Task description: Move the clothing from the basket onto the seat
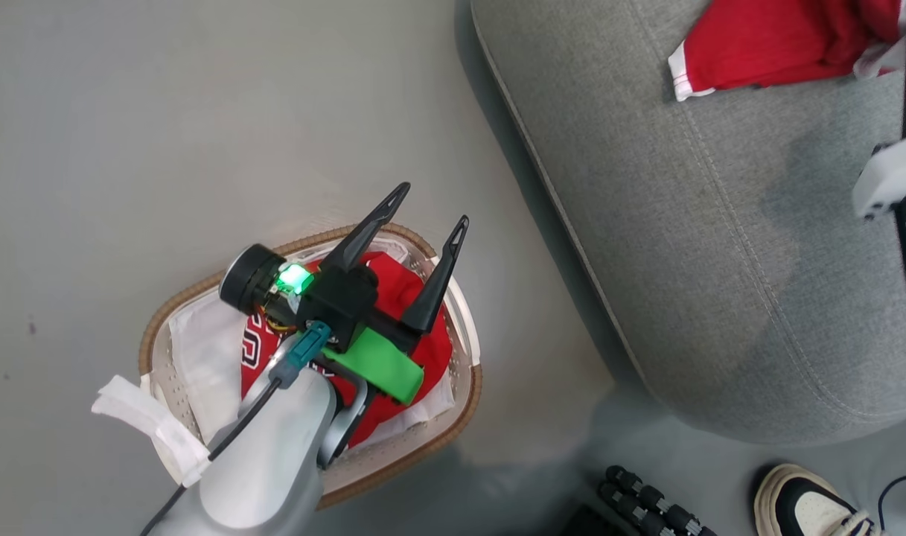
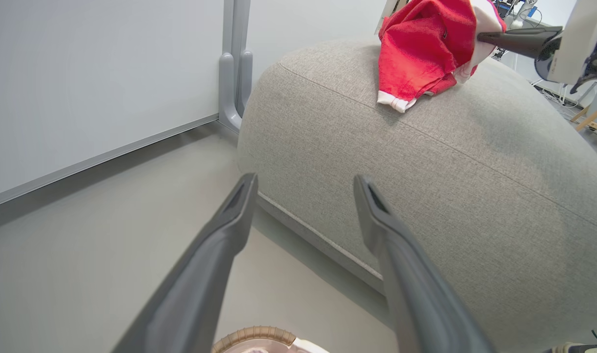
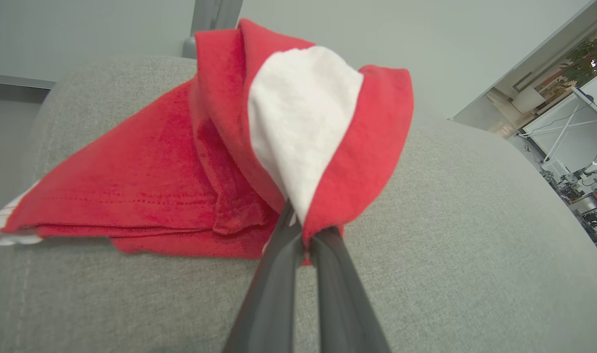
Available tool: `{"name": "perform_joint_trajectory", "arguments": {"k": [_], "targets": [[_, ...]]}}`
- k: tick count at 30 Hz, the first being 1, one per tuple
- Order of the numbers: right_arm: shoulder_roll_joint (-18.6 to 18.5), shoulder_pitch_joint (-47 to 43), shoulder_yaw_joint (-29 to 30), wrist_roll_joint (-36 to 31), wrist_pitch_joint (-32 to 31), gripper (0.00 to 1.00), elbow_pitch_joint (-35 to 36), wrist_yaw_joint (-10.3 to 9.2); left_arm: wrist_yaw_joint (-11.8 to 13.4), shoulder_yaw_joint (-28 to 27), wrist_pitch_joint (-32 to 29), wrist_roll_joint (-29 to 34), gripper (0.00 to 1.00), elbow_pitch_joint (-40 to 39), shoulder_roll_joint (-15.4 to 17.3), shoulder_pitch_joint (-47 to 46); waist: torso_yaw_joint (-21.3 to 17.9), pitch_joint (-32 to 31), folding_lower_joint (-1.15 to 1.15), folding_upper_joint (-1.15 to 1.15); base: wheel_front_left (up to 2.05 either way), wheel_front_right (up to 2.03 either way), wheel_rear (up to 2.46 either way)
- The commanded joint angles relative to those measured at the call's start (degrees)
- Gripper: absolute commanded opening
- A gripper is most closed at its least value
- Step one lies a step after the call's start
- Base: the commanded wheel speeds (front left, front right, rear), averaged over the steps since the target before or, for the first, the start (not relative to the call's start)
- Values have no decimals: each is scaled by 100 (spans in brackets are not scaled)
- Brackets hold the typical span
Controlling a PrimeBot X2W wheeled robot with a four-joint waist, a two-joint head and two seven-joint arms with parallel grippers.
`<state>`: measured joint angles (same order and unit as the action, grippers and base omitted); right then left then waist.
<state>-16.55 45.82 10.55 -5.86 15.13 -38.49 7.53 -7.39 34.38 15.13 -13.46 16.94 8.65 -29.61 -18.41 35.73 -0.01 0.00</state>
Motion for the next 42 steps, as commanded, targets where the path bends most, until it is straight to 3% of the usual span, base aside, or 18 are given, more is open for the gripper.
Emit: {"name": "perform_joint_trajectory", "arguments": {"k": [1, 8, 16, 25, 34, 42], "targets": [[54, -171, 73, -27, 1, 100, -15, -8, -16, -53, 3, -4, 100, 34, 3, 119, -35, -171, 1, 0, 0, 0, 0], [395, -1041, 493, 31, 1, 100, 323, -8, -16, -288, 3, 48, 100, 111, -104, 289, -15, -640, 1, 0, 0, 0, 0], [630, -1867, 28, 443, 2, 100, 1237, -8, -16, -937, 4, 108, 100, 88, -262, 694, 183, -1274, 1, 0, 0, 0, 0], [933, -2264, -546, 1057, 1, 100, 2024, -8, 54, -2076, 4, 251, 100, -9, -459, 1262, 744, -1864, 1, 0, 0, 0, 0], [1140, -2494, -842, 1246, 1, 100, 2209, -8, 176, -3141, 3, 424, 100, -11, -560, 1718, 1455, -2254, 1, 0, 0, 0, 0], [1278, -2863, -957, 1252, 1, 100, 2115, -8, 173, -3516, 4, 357, 100, 55, -571, 2113, 1713, -2567, 1, 0, 0, 0, 0]]}}
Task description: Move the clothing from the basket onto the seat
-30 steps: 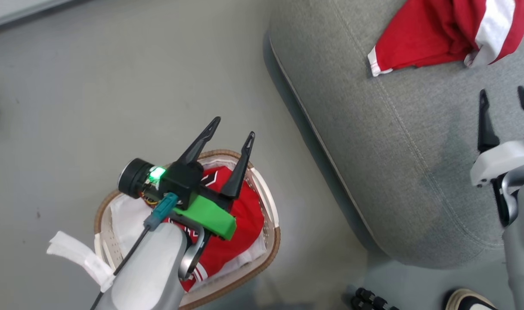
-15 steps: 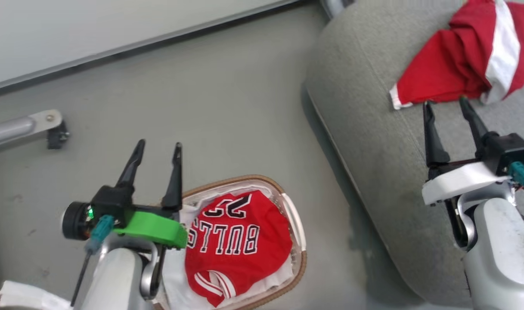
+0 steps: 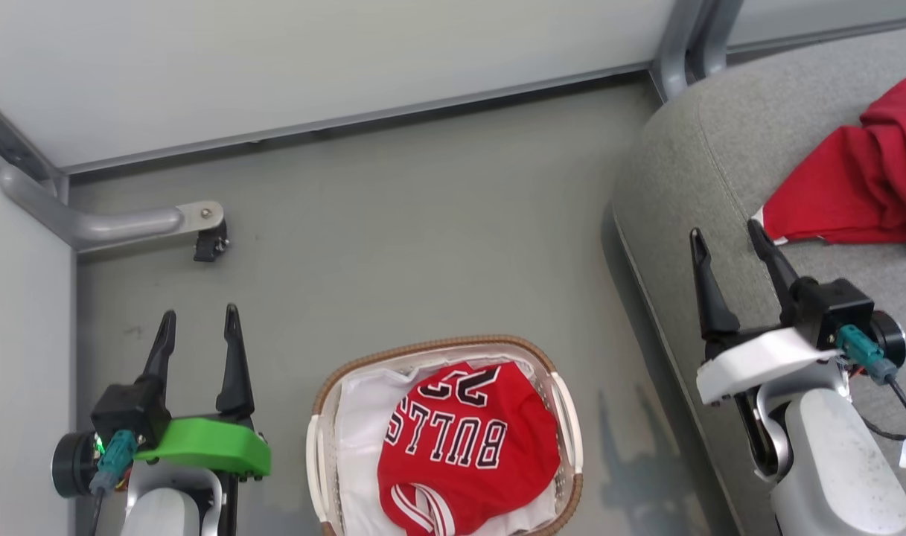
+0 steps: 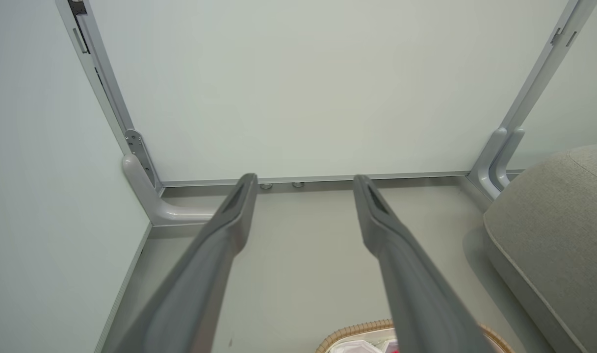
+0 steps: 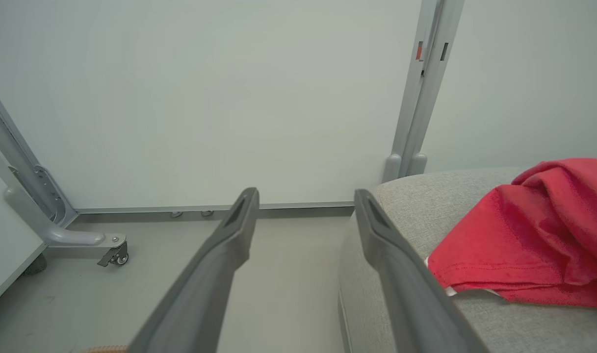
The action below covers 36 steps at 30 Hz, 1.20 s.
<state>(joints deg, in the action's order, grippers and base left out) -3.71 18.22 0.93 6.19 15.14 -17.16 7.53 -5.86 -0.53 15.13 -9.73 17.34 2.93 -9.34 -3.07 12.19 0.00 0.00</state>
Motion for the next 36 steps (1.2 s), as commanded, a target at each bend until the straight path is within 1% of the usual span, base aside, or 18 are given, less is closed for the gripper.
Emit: {"name": "perform_joint_trajectory", "arguments": {"k": [1, 9, 19, 28, 36], "targets": [[3, -161, 8, 53, 0, 100, -32, -8, 17, -26, 4, -35, 100, 18, 1, 148, 190, -261, 0, 0, 0, 0, 0], [35, -533, -29, 97, 0, 100, -115, -8, 76, -18, 3, -223, 100, -71, 2, 608, 103, -546, 0, 0, 0, 0, 0], [63, -681, 17, 126, 0, 100, -120, -8, 31, 116, 3, -318, 100, -110, 3, 705, 41, -617, 0, 0, 0, 0, 0], [66, -380, -71, 164, 0, 100, 79, -8, -26, 480, 3, -367, 100, 58, 3, 421, -73, -241, 0, 0, 0, 0, 0], [70, 53, -297, 303, 1, 100, 352, -8, -84, 934, 3, -400, 100, 404, 6, -30, -345, 461, 0, 0, 0, 0, 0]]}}
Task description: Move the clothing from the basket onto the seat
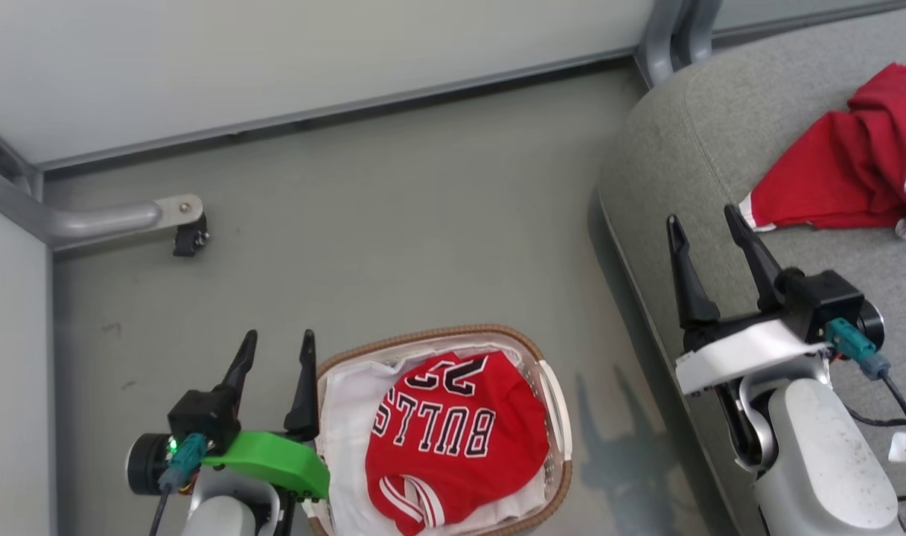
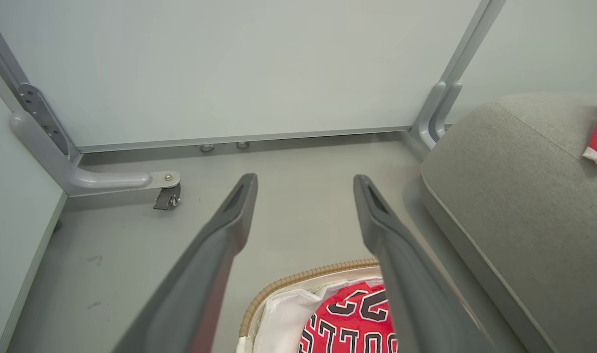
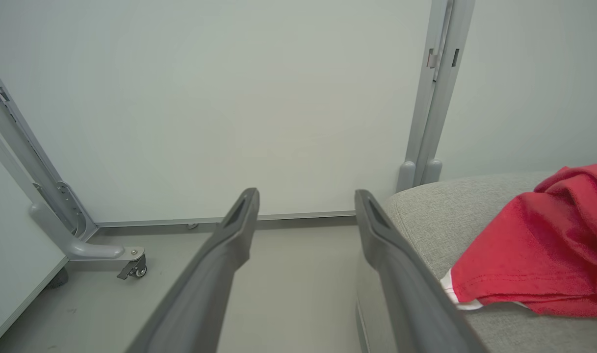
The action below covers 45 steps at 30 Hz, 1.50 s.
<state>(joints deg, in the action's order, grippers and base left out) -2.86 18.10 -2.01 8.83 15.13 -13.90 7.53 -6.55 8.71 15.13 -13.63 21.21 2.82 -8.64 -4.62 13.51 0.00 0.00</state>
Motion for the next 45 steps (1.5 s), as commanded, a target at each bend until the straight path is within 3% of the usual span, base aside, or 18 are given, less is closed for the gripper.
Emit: {"name": "perform_joint_trajectory", "arguments": {"k": [1, 16, 33, 45], "targets": [[-17, 119, -15, 68, 1, 100, 46, -8, -26, 70, 4, -3, 100, 69, 17, -173, -227, 430, 0, 0, 0, 0, 0], [-14, 746, -251, 363, 1, 100, 348, -8, -95, 794, 4, 267, 100, 1036, 23, -1106, -703, 1736, 0, 0, 0, 0, 0], [-14, 1044, -538, 690, 2, 100, 438, -8, -98, 2421, 3, 318, 100, 3026, 562, -2022, -1036, 2686, 0, 0, 0, 0, 0], [-12, 1154, -761, 840, 1, 100, 498, -7, -99, 3675, -184, 823, 100, 4627, 712, -2899, -1265, 3165, 0, 0, 0, 0, 0]]}}
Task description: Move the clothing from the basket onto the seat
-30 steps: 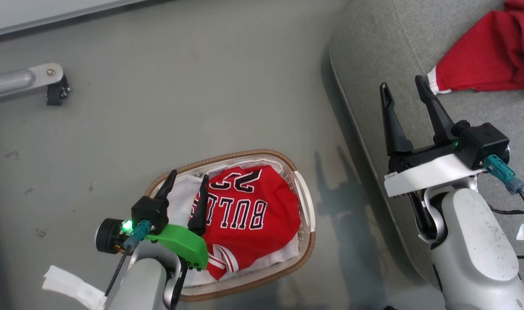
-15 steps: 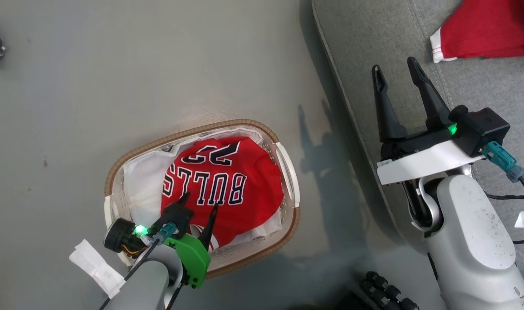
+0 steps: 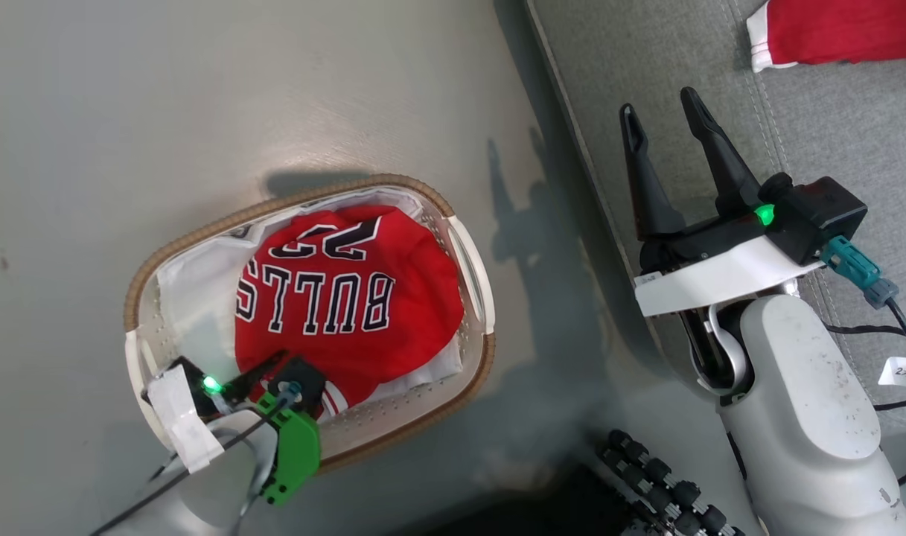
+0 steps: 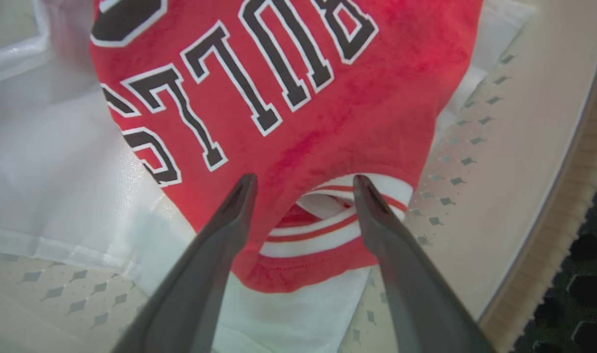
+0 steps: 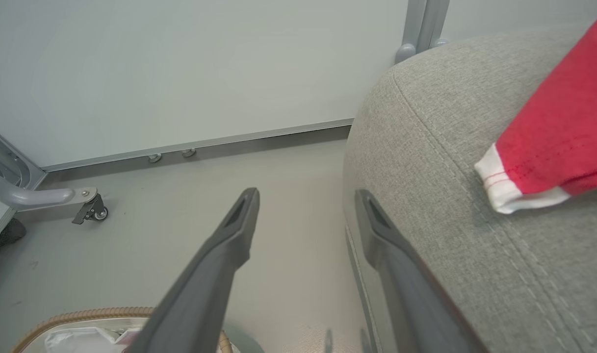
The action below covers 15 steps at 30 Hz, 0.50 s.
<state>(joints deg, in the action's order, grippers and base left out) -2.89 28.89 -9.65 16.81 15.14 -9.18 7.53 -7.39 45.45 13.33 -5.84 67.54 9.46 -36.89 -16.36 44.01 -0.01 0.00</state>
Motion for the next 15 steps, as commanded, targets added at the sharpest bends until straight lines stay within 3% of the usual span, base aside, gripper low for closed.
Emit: {"name": "perform_joint_trajectory", "arguments": {"k": [1, 15], "targets": [[-8, 95, -26, 61, 0, 100, 47, -8, 7, 53, -4, 104, 100, 104, 58, -184, -120, 176, 1, 0, 0, 0, 0], [-10, 244, -66, 183, 0, 100, 217, -8, 395, 513, 62, 467, 100, 442, 174, -825, -203, 704, 1, 0, 0, 0, 0]]}}
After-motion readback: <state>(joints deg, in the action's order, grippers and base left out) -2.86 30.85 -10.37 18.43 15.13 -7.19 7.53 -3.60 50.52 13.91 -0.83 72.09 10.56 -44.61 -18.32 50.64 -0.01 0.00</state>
